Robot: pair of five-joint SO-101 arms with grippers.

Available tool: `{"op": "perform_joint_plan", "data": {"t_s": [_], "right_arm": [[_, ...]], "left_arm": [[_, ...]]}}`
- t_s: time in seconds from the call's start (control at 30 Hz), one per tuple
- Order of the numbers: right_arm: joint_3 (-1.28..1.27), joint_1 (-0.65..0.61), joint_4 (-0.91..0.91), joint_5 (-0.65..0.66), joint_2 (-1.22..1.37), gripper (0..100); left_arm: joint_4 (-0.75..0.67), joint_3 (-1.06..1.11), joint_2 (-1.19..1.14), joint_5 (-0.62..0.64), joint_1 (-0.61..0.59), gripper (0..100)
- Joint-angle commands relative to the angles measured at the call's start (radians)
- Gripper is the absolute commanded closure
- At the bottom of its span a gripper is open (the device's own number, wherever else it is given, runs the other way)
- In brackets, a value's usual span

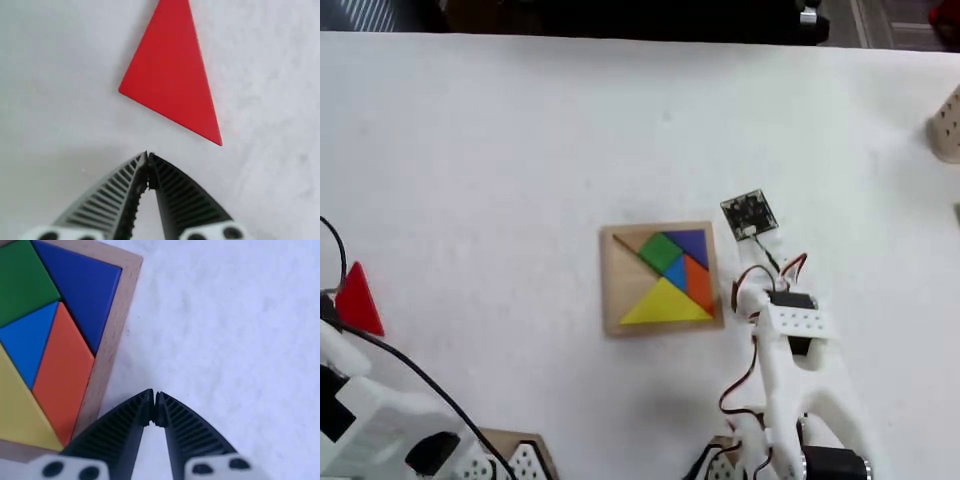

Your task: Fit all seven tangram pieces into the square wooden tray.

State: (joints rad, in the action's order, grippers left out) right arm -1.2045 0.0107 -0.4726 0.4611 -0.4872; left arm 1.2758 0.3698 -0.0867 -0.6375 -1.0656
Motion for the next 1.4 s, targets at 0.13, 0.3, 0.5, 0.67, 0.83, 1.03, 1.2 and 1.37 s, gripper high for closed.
{"op": "perform_joint_plan", "data": {"t_s": [0.13, 0.3, 0.5, 0.67, 0.83, 1.03, 1.2, 1.37], "right_arm": [[0.006, -0.002, 0.012, 0.014, -0.033, 98.1], [0.006, -0.002, 0.012, 0.014, -0.033, 98.1], [0.006, -0.002, 0.012, 0.014, -0.033, 98.1], [0.006, -0.004, 0.012, 0.014, -0.033, 98.1], [0.006, -0.004, 0.012, 0.014, -0.033, 98.1], [0.006, -0.005, 0.012, 0.014, -0.033, 98.1], [0.006, -0.007, 0.012, 0.014, -0.033, 98.1], [0.005, -0.008, 0.012, 0.052, -0.033, 98.1]], "left_arm": [[-0.063, -0.043, 0.004, -0.008, 0.038, 98], [-0.058, -0.078, 0.005, 0.009, 0.039, 97], [-0.064, -0.110, 0.005, 0.178, 0.021, 79], [-0.121, -0.103, 0.001, 0.192, 0.002, 75], [-0.199, -0.110, -0.087, 0.192, 0.002, 75], [-0.253, -0.115, -0.248, 0.192, 0.041, 75], [-0.250, -0.112, -0.183, 0.192, 0.039, 75], [-0.218, -0.106, -0.127, 0.313, 0.031, 62]]}}
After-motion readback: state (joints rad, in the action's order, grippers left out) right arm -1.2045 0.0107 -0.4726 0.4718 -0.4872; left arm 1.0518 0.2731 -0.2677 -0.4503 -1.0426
